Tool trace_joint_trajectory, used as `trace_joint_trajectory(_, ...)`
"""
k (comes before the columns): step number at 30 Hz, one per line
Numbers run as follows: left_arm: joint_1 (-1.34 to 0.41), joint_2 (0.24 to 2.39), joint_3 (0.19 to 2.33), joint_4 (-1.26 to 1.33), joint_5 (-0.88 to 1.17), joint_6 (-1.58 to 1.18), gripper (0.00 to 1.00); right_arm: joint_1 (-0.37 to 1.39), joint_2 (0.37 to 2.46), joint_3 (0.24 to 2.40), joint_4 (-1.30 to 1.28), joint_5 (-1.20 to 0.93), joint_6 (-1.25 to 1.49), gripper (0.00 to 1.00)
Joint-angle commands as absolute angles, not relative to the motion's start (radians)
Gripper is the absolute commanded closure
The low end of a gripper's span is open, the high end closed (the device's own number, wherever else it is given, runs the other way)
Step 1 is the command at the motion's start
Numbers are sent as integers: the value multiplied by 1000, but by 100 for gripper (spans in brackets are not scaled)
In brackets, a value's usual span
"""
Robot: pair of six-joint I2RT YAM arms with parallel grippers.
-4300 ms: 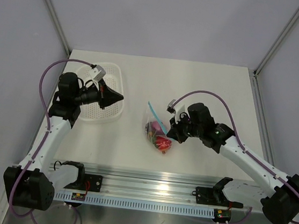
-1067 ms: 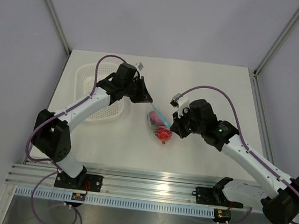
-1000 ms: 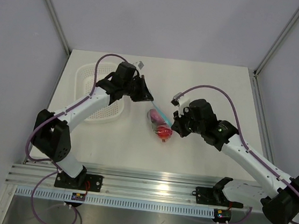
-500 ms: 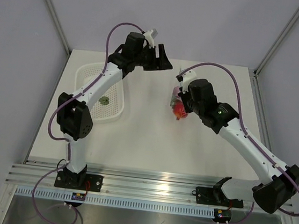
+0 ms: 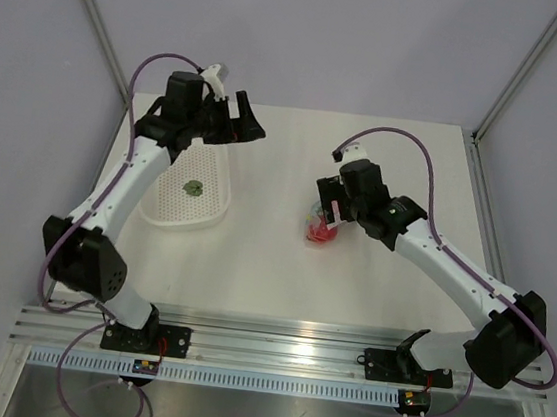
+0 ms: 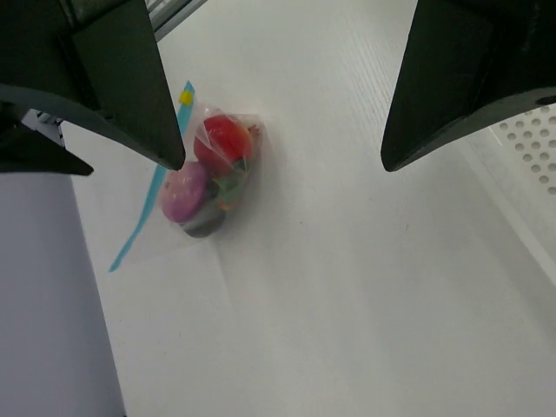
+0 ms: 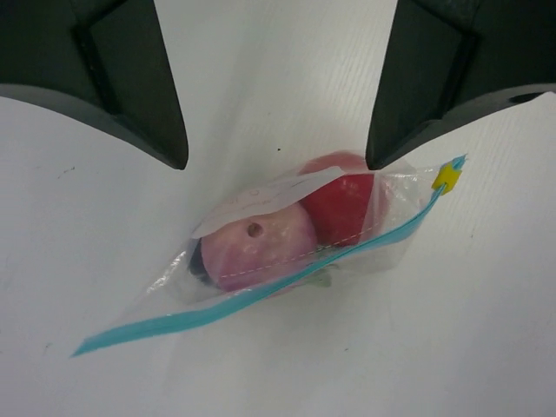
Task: Place the food in the zip-top bag and seal the zipper
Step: Place the zipper food storage bag at the center of the board, then reset both arms
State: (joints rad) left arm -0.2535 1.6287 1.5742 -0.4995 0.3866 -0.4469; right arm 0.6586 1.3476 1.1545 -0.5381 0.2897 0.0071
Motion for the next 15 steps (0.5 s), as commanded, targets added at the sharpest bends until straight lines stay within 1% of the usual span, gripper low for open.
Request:
trace_joint_trajectory(1, -268, 1392, 1502, -502, 309, -373, 1, 653, 1333, 1210, -520, 506, 213, 2)
trace_joint_trajectory(4, -268, 1287, 1382, -512, 259, -350, 1, 644, 1316, 1221, -554, 549, 287, 1)
trace_joint_trajectory(5, -268, 1223, 1326, -515, 246, -339, 1, 644, 1302, 1210, -551, 566, 302, 1)
trace_joint_trajectory(10, -268, 1062, 1169, -528, 221, -337, 1, 618, 1215, 1151, -563, 633, 402, 0)
trace_joint_trajectory(15, -268, 909, 1013, -512, 195, -357, 1, 617, 1175, 1128, -627, 617, 452, 1)
